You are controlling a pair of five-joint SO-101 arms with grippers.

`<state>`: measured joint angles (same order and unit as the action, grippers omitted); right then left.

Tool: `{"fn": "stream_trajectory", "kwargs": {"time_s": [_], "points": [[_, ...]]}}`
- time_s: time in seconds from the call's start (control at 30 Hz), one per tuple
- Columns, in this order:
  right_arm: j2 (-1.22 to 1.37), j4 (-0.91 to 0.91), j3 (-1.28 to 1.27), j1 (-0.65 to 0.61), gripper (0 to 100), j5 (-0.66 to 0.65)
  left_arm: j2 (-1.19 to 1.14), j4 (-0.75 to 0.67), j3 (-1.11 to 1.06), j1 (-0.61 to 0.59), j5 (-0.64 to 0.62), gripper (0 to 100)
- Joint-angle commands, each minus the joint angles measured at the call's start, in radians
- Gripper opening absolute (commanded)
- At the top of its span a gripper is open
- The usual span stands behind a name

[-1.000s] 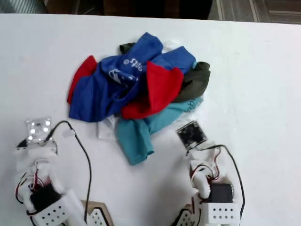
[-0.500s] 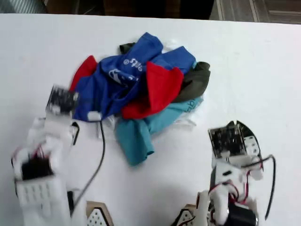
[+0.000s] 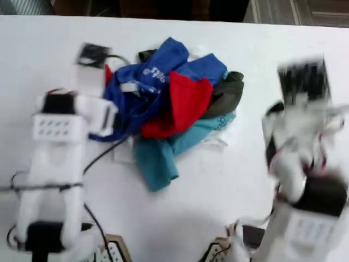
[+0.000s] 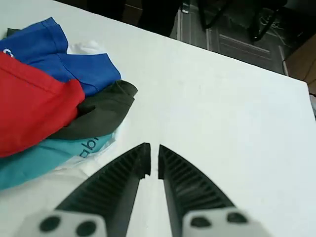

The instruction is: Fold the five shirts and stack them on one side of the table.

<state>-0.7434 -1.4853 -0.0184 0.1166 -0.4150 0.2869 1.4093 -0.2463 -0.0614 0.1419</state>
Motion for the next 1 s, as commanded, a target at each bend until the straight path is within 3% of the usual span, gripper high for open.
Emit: {"fn": "stream_trajectory", "kwargs": {"time_s": [0.0,0.17,0.43,0.7,0.77,0.87,0.97], "points": [[0.234,-0.042,0.319,-0.067,9.8,0.032,-0.123,-0.009,0.153,0.101,-0.006,31],[0.366,-0.035,0.371,-0.130,23.9,0.149,-0.336,-0.023,0.358,0.183,-0.006,31],[0.417,0.051,0.373,-0.173,24.1,0.147,-0.761,-0.054,0.630,0.198,0.000,31],[0.421,0.077,0.368,-0.170,24.1,0.155,-1.071,0.091,0.863,0.198,0.006,30],[0.421,0.087,0.368,-0.168,24.1,0.155,-1.134,0.163,0.923,0.193,0.063,25],[0.421,0.084,0.368,-0.166,24.1,0.155,-1.208,0.267,1.009,0.178,0.135,3],[0.421,0.090,0.368,-0.165,24.1,0.155,-1.249,0.354,1.092,0.112,0.121,4]]}}
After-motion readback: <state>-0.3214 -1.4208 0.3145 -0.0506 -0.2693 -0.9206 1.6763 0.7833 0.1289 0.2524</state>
